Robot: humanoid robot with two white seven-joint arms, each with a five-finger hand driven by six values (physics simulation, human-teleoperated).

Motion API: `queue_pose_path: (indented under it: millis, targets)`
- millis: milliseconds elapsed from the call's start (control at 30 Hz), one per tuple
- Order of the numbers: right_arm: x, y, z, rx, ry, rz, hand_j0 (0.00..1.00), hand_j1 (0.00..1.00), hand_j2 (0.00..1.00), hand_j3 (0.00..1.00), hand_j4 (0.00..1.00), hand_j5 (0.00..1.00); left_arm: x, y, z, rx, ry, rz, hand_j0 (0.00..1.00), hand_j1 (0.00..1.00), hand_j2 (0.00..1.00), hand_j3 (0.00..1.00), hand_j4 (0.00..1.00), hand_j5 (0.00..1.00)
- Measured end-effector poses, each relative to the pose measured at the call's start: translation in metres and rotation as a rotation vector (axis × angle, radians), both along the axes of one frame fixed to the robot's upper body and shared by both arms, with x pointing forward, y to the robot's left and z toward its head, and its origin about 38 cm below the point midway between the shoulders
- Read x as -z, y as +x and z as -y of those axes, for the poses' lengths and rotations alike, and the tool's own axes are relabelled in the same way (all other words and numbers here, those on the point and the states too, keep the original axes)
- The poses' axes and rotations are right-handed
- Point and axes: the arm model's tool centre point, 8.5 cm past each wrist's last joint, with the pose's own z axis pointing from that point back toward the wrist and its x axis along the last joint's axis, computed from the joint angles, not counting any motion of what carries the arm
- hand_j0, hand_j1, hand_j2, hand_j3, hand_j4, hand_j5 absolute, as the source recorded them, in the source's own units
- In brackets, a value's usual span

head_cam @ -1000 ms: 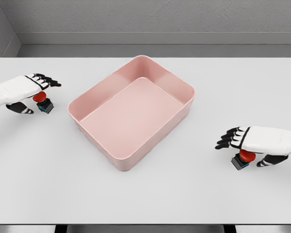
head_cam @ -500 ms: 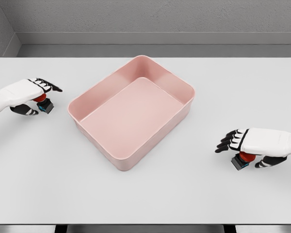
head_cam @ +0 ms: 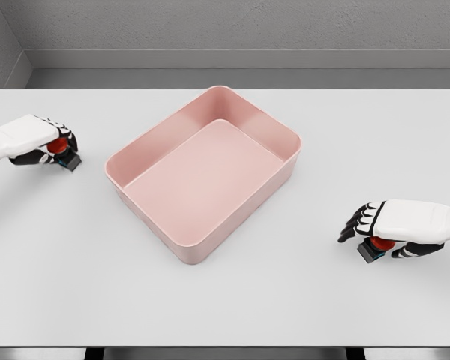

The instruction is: Put the industrial switch in the basket with both arms

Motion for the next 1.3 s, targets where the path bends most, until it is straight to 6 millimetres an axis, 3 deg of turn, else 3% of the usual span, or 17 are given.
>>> queue_pose_path:
  millis: [400, 600, 800, 1000, 1300]
  targets:
    - [0.002, -0.001, 0.001, -0.004, -0.018, -0.010, 0.77, 0.77, 0.77, 0.77, 0.77, 0.77, -0.049, 0.008, 0.025, 0.080, -0.049, 0.104, 0.40, 0.40, 0.40, 0.40, 0.40, 0.40]
    - [0.001, -0.001, 0.003, -0.002, -0.028, -0.012, 0.69, 0.69, 0.69, 0.69, 0.69, 0.69, -0.068, 0.007, 0.041, 0.135, -0.063, 0.145, 0.40, 0.40, 0.40, 0.40, 0.40, 0.40]
    - [0.002, -0.001, 0.004, -0.003, -0.038, -0.016, 0.61, 0.61, 0.61, 0.61, 0.61, 0.61, -0.082, -0.001, 0.067, 0.218, -0.087, 0.180, 0.40, 0.40, 0.40, 0.40, 0.40, 0.40]
    - [0.001, 0.000, 0.004, -0.001, -0.043, -0.020, 0.54, 0.54, 0.54, 0.54, 0.54, 0.54, -0.100, -0.008, 0.079, 0.266, -0.103, 0.216, 0.41, 0.41, 0.41, 0.41, 0.41, 0.41]
    - [-0.007, 0.006, 0.006, 0.005, -0.044, 0.009, 0.51, 0.51, 0.51, 0.51, 0.51, 0.51, -0.125, -0.031, 0.116, 0.400, -0.159, 0.264, 0.41, 0.41, 0.41, 0.41, 0.41, 0.41]
